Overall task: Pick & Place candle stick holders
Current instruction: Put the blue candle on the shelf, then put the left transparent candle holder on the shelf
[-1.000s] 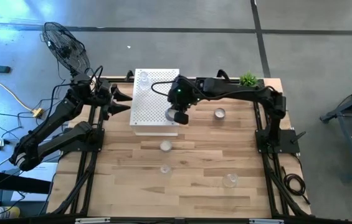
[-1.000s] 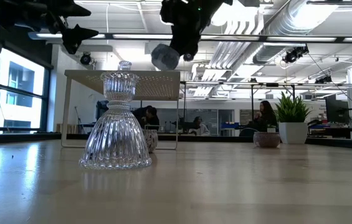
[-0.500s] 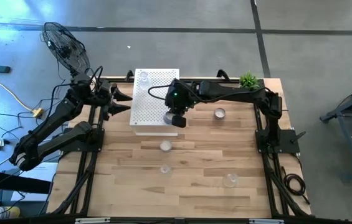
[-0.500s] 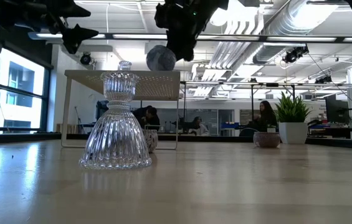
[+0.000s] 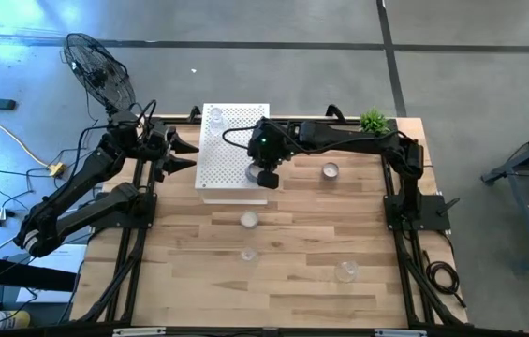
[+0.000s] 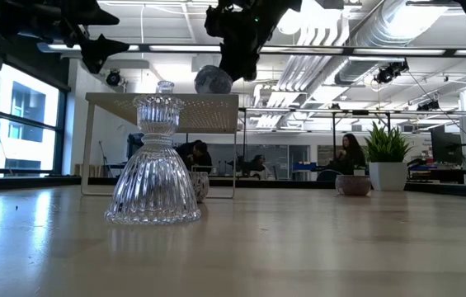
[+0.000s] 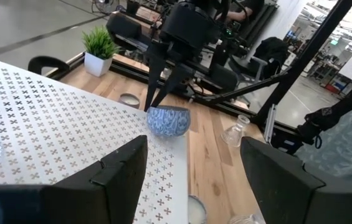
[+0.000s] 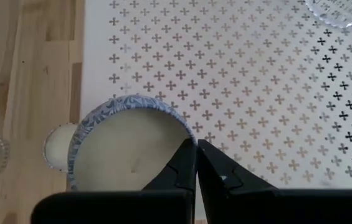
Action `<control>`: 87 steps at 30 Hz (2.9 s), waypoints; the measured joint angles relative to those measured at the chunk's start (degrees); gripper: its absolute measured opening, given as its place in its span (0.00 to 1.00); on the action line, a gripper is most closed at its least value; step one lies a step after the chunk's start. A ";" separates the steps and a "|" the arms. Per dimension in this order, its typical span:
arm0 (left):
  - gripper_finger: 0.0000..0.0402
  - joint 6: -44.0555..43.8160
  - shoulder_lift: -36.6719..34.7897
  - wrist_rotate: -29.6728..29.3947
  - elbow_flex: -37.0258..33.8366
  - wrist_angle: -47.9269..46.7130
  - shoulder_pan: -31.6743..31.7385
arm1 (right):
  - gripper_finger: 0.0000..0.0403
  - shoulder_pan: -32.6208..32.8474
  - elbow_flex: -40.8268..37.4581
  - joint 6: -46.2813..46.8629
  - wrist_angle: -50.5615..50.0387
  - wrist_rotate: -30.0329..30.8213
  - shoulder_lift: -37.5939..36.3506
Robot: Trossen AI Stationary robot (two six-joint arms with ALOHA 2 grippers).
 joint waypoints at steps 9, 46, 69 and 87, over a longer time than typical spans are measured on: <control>0.63 0.10 0.00 0.00 0.00 -0.02 0.00 | 0.00 0.00 0.00 -0.02 1.49 0.41 0.00; 0.63 1.17 -0.02 -0.01 0.00 -1.44 -0.02 | 0.31 3.65 0.11 -5.13 6.61 6.01 -8.48; 0.63 1.19 -3.36 -12.32 -0.02 10.05 -27.40 | 0.31 21.60 -5.60 14.72 -19.90 9.58 -12.28; 0.64 1.17 -4.07 -35.31 -0.02 9.92 -45.54 | 0.31 22.35 -20.55 19.11 4.63 0.92 -12.22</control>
